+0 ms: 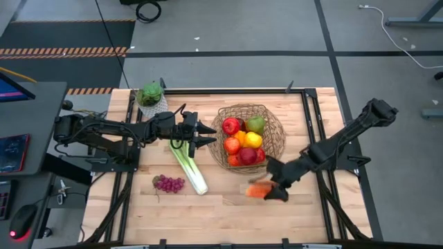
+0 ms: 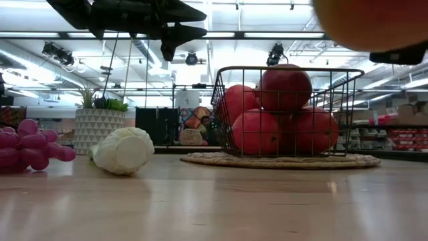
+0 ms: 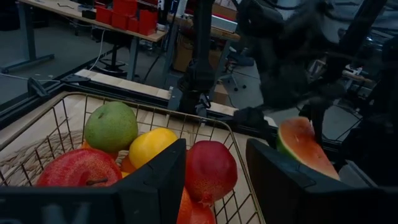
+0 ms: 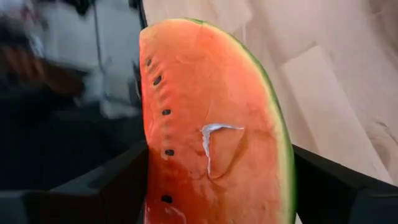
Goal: Build produce basket
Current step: Put the green watermelon into the brown wire basket
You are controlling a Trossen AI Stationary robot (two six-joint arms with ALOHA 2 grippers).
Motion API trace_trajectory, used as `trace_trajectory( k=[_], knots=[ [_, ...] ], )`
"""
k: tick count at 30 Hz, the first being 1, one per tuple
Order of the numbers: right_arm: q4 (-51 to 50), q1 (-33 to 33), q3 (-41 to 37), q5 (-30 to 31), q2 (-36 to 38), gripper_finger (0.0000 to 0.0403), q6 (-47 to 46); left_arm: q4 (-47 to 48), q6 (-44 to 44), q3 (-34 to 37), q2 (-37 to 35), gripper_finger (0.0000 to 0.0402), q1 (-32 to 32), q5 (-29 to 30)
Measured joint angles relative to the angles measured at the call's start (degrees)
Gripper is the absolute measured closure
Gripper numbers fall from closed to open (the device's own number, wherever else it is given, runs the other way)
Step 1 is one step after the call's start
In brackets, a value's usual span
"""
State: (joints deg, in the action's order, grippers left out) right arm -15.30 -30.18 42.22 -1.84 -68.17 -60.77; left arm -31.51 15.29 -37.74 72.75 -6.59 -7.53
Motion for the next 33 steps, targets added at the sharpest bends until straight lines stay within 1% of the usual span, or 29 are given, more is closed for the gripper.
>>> trace_trajectory(
  k=[4, 9, 15, 22, 27, 33],
  knots=[
    [0.06, 3.23, 0.02, 0.21, 3.28, 0.0069, -7.17, 0.0, 0.0, 0.0, 0.0, 0.0228, 0.02, 0.01],
    [0.28, 6.39, 0.04, 0.57, 6.07, 0.0069, -8.62, 0.02, 0.0, 0.0, -0.02, 0.0228, 0.0, 0.0],
    [1.7, 9.85, 0.07, -0.1, 9.27, 0.0069, -7.31, 0.02, 0.0, 0.0, 0.0, 0.0228, 0.01, 0.02],
    [3.71, 12.26, 0.11, -0.75, 13.01, 0.0069, -4.82, 0.06, 0.0, 0.0, 0.0, 0.0228, 0.0, 0.01],
    [3.56, 13.54, 0.11, -0.58, 13.59, 0.0069, -4.57, 0.17, 0.0, 0.0, -0.02, 0.0228, 0.0, 0.0],
    [3.7, 15.09, 0.11, -0.61, 13.5, 0.0069, -1.91, 0.24, 0.0, 0.0, 0.0, 0.0228, 0.0, 0.0]
  ],
)
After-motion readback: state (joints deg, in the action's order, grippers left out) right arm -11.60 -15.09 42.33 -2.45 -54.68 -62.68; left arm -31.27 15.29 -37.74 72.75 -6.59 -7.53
